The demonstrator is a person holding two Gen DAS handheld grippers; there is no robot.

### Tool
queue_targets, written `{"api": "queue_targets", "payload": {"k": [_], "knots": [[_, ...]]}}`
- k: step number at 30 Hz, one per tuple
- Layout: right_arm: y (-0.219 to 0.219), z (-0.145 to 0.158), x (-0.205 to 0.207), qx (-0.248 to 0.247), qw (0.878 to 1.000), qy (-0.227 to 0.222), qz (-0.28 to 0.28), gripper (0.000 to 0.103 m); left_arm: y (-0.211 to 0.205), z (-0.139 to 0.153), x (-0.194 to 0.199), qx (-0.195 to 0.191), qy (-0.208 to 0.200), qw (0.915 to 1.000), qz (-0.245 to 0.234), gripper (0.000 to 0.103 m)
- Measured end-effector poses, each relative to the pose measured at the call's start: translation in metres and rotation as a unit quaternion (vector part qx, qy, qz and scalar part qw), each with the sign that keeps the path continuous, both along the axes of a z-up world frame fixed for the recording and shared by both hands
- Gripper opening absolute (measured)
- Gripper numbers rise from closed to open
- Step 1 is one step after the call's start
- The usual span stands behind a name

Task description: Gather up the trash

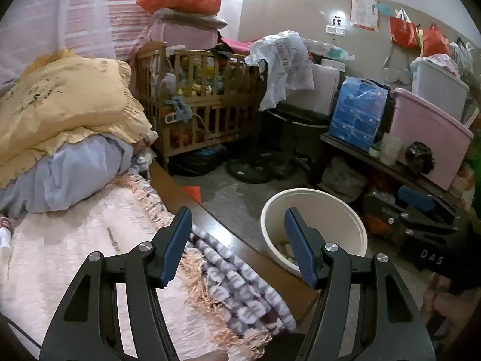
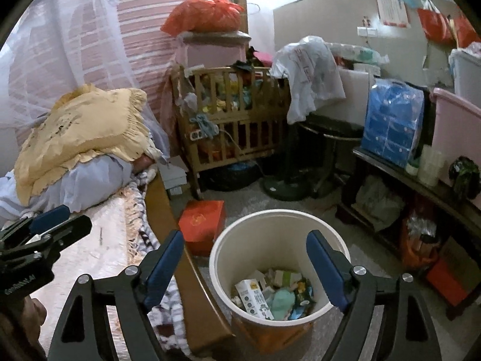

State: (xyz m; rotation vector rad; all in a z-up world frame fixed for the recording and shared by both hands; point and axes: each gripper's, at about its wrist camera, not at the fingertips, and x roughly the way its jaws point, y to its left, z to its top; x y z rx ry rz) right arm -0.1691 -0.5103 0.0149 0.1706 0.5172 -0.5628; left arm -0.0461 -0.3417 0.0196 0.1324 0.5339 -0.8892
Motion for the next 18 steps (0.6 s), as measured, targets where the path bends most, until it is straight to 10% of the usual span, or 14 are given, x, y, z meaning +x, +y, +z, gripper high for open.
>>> {"api": "queue_targets", "payload": {"k": [18], "knots": [[0.010,0.008,0.002,-0.009,1.000,-0.008,0.006,0.083,0.013,0.002,0.005,0.001,-0.010,0.9995,0.029,0.063]]}}
